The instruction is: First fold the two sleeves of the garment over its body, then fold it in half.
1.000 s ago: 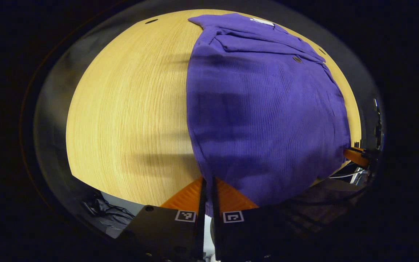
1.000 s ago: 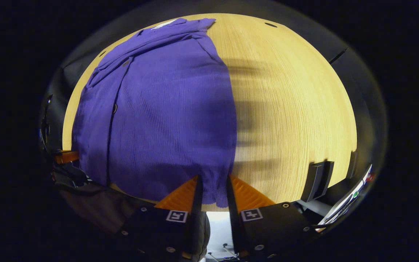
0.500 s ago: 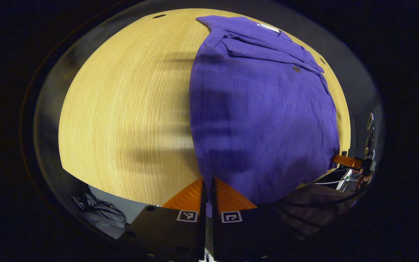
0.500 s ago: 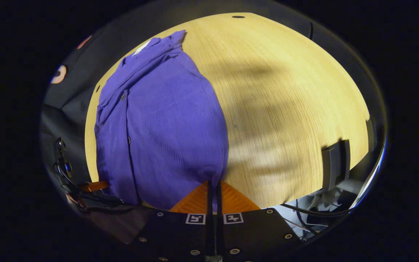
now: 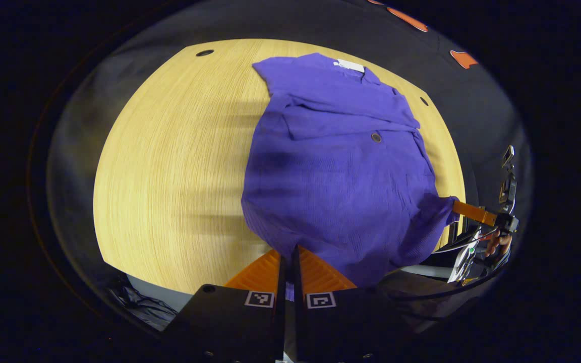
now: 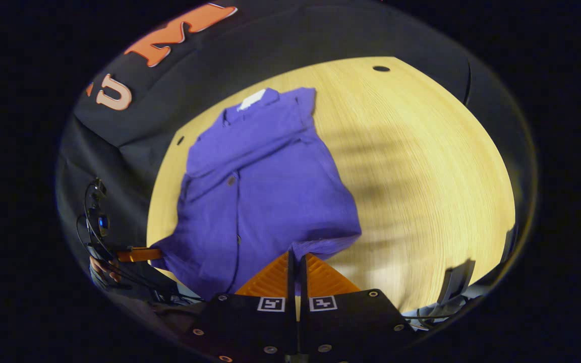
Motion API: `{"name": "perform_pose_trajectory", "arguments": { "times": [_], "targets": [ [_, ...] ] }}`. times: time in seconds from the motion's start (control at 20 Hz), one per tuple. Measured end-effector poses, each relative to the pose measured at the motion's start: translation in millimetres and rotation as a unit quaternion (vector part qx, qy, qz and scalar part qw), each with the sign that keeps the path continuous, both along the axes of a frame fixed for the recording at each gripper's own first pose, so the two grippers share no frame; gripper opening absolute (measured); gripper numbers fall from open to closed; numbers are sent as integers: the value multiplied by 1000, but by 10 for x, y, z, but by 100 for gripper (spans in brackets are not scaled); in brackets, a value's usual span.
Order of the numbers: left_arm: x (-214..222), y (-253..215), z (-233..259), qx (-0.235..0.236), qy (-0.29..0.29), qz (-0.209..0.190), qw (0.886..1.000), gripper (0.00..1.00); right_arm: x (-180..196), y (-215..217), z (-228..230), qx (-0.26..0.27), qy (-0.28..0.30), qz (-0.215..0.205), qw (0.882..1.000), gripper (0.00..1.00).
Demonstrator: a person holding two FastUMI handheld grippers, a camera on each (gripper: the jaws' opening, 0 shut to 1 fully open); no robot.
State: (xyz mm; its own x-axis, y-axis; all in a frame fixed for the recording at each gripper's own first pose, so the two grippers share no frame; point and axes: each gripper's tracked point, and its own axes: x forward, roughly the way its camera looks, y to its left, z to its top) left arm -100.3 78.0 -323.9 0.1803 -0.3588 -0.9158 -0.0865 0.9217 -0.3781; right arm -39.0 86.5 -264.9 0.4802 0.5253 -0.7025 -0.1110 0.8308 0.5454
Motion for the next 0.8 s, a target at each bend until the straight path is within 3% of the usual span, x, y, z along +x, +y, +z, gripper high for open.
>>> {"name": "perform_pose_trajectory", "arguments": {
  "times": [0.1, 0.5, 0.65, 0.8],
  "targets": [
    [149, -10, 66, -4, -10, 2, 1000, 9, 145, 184, 209, 46, -11, -7, 999, 3],
    [1160, 120, 569, 4, -85, -10, 996, 9, 854, 126, 841, 86, -70, -40, 993, 2],
    [1520, 129, 634, 10, -84, -34, 996, 9, 1090, 79, 945, 72, -89, -43, 992, 2],
    [1925, 169, 711, 10, -80, -31, 996, 9, 1356, 35, 1082, 67, -106, -49, 991, 2]
  ]
}}
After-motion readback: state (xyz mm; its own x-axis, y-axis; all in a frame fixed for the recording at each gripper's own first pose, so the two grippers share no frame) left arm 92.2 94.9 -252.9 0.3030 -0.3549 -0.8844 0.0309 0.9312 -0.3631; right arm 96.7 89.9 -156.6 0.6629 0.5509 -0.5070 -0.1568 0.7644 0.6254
